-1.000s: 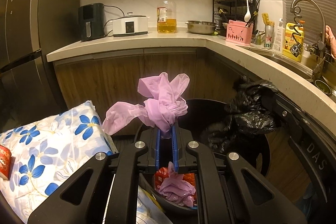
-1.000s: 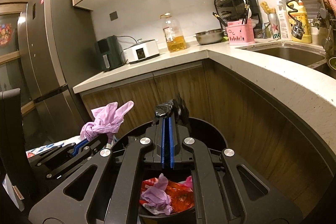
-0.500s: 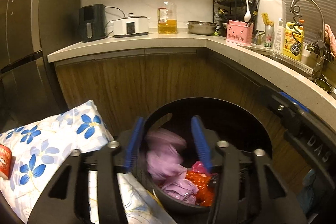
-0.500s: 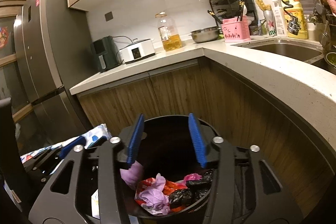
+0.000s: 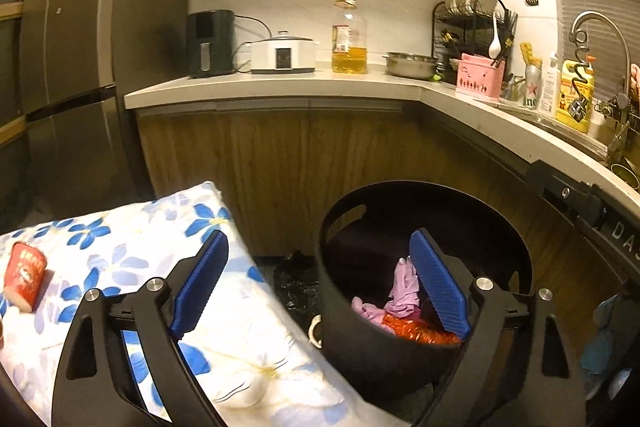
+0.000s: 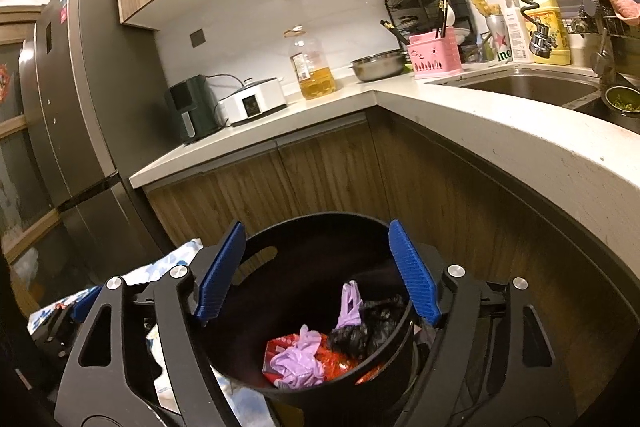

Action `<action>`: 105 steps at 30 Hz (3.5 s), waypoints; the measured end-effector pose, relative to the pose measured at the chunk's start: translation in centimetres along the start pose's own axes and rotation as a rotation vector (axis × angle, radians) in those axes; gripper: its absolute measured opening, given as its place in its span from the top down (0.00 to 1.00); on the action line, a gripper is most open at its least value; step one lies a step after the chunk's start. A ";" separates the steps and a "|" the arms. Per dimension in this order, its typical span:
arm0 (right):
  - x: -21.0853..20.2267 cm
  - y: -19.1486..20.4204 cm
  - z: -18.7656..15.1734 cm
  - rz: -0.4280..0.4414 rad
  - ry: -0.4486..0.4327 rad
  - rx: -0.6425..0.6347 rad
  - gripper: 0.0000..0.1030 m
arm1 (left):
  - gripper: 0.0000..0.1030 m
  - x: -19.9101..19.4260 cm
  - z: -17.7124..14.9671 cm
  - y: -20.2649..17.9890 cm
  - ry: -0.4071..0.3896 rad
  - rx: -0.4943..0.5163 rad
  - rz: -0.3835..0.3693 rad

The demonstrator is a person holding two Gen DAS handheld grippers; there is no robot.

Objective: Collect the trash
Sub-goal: 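Move both open tools back over the table toward the two red cups, then grasp the lying red cup with the left tool while the right tool grasps the upright red cup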

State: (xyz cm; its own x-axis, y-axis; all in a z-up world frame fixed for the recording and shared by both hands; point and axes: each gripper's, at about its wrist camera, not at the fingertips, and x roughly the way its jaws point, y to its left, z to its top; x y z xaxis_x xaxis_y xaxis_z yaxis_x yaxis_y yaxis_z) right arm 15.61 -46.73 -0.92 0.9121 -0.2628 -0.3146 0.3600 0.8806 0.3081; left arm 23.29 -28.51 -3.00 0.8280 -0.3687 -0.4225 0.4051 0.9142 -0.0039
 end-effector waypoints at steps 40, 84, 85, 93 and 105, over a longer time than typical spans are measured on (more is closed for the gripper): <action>-3.3 24.1 -11.8 0.353 0.170 -0.213 0.24 | 0.06 -13.2 -10.1 32.6 0.030 -0.418 0.678; 3.4 41.3 -18.8 0.531 0.330 -0.319 0.24 | 0.20 -13.7 -11.5 39.8 0.102 -0.623 0.675; 3.8 41.9 -19.1 0.529 0.338 -0.324 0.24 | 0.20 -14.0 -11.4 39.9 0.094 -0.623 0.683; 7.1 44.7 -20.5 0.512 0.424 -0.317 0.24 | 0.20 -15.0 -11.4 40.7 0.063 -0.627 0.697; 8.9 45.8 -21.4 0.494 0.491 -0.316 0.39 | 0.20 -14.6 -11.8 41.1 0.080 -0.639 0.673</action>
State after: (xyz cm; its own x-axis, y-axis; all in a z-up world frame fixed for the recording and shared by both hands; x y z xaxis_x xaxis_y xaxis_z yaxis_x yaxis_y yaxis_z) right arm 36.00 -0.24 -8.82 0.7339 0.3318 -0.5927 -0.2080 0.9405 0.2689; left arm 23.26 16.40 -7.69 0.7725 0.2635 -0.5778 -0.4606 0.8588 -0.2241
